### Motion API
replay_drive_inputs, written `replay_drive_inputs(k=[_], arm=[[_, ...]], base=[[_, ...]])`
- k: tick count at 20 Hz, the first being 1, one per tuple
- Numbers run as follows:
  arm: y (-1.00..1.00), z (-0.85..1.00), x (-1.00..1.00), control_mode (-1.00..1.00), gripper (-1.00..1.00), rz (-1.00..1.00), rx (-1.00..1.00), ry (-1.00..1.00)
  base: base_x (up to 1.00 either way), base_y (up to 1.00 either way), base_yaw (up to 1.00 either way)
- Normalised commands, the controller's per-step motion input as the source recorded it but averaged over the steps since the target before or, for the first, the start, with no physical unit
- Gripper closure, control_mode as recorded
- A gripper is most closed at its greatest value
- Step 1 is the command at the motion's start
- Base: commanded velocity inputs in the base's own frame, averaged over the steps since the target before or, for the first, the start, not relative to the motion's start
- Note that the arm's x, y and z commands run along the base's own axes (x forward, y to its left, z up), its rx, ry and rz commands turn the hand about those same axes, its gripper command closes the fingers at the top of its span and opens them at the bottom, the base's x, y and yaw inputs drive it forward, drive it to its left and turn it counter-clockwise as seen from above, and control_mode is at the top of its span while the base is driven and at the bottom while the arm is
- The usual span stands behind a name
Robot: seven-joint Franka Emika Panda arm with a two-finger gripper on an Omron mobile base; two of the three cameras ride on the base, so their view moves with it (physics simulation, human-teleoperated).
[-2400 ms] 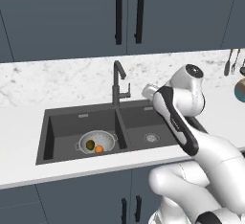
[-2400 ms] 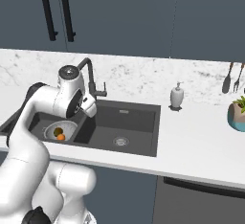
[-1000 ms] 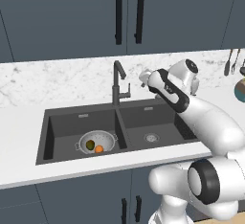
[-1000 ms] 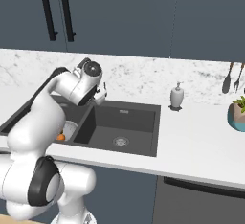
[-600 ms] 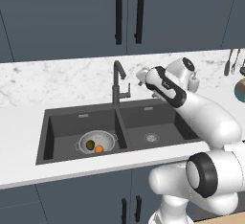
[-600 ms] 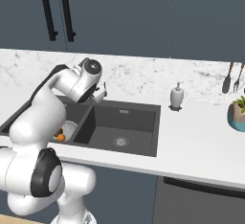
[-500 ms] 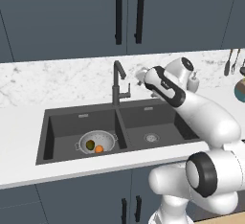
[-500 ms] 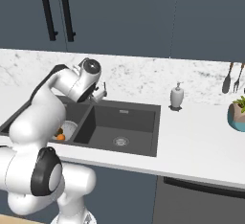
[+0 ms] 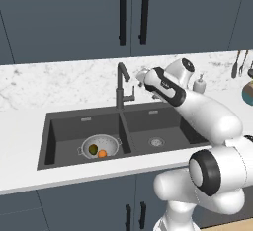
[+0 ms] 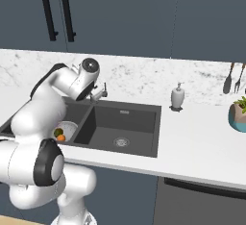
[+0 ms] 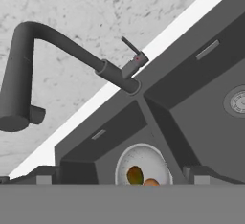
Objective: Put the colander in the sink, put the mango, tangerine in the colander, and turn on the sink faucet and pour water over the colander.
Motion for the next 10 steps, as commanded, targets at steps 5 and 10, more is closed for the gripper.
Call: replay_drive_inputs(k=[5,10], arm=[[0.0,0.0,0.35,-1.0,-1.0,0.0,0.0,0.0],[0.0,-0.03,0.3,-1.0,-1.0,0.0,0.0,0.0]], base=[[0.0,0.0,0.0],[0.0,0.0,0.0]])
